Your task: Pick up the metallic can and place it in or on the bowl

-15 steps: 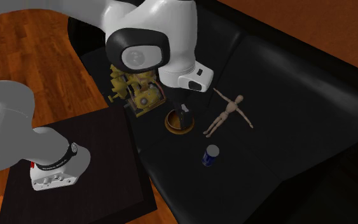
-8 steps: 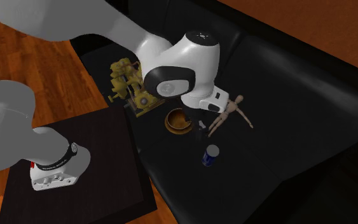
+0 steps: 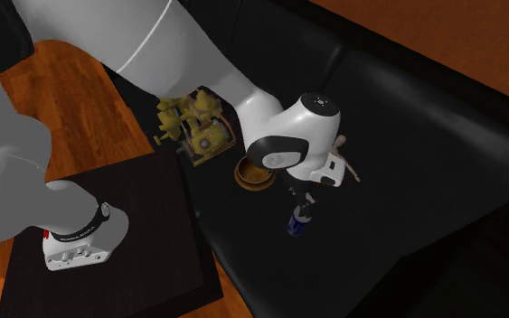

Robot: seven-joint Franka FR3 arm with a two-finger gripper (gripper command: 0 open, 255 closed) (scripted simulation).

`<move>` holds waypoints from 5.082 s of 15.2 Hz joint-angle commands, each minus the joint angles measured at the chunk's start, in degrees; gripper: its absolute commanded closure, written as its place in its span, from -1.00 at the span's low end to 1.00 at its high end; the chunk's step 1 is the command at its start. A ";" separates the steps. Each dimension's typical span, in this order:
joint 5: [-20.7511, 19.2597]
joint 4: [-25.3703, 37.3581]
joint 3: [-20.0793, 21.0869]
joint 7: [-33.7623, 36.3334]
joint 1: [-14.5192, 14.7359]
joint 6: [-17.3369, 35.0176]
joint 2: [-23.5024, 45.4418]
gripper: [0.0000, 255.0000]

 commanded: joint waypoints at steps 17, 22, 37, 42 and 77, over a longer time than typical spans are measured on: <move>2.27 10.31 1.40 -2.05 -2.62 5.98 16.57 -1.00; 2.27 10.31 1.40 -2.05 -2.61 5.97 16.57 1.00; 1.86 9.25 0.97 -2.08 -2.25 2.47 11.99 1.00; 1.55 8.87 0.68 -2.09 -2.00 -0.23 8.90 1.00; -2.41 -1.15 5.93 16.31 10.01 -15.18 -14.85 1.00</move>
